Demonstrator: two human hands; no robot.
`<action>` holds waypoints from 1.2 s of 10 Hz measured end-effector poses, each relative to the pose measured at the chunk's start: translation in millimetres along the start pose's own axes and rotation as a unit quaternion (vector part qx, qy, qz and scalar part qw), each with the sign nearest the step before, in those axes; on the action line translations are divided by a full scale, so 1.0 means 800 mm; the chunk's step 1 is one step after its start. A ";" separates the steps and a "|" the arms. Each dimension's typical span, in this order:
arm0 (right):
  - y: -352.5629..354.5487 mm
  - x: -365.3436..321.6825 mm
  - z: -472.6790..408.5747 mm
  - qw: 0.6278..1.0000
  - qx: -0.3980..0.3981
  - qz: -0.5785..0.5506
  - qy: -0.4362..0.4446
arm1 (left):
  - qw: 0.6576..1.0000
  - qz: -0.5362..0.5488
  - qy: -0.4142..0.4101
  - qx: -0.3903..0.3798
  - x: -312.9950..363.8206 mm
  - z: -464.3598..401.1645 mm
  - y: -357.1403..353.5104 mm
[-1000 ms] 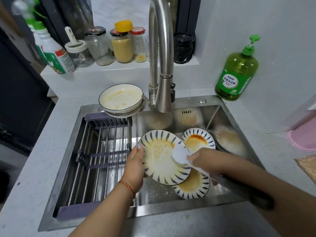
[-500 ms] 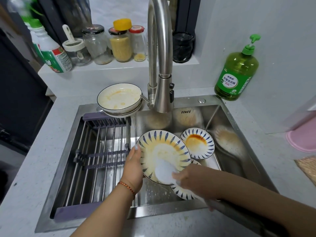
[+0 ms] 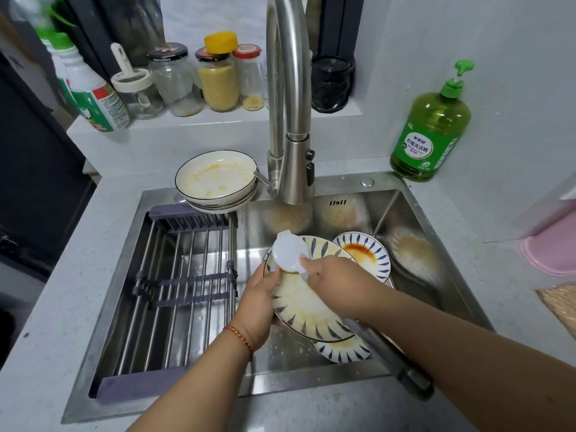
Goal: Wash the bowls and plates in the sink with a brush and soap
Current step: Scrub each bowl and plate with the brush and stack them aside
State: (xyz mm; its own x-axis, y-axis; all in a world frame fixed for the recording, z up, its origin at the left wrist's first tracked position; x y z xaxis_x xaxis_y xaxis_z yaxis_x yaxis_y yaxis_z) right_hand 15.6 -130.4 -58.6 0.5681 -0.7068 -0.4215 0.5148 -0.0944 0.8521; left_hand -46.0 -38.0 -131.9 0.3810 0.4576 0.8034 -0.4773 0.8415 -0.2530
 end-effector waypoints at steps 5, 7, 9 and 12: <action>-0.005 0.000 0.021 0.980 -0.067 -0.172 -0.075 | 0.997 0.010 -0.061 0.039 0.022 -0.002 0.015; -0.028 0.005 0.076 0.978 -0.183 -0.090 -0.053 | 0.990 0.012 -0.120 0.075 0.043 0.003 0.037; 0.004 0.087 0.062 0.978 -0.040 -0.107 -0.173 | 0.990 -0.024 -0.128 0.054 0.039 0.008 0.022; 0.027 0.143 0.078 0.866 0.199 -0.400 -0.225 | 0.994 0.059 -0.016 0.088 0.006 0.006 0.040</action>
State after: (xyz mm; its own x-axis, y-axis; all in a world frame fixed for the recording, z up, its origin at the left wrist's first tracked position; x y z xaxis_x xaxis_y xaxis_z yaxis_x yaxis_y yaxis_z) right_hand 51.8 -256.8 -69.1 -0.2213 -0.4969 -0.8391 0.3151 -0.8507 0.4207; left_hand -63.2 -10.2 -133.7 0.2902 0.5378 0.7916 -0.6494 0.7182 -0.2499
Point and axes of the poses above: each hand's wrist, its own z-axis away from the middle knuckle, its own y-axis out of the back of the hand, x = y × z, the point moved 10 cm from there along -z, towards the middle knuckle, and after that the axes turned 4 degrees about y, right-handed, at the moved point
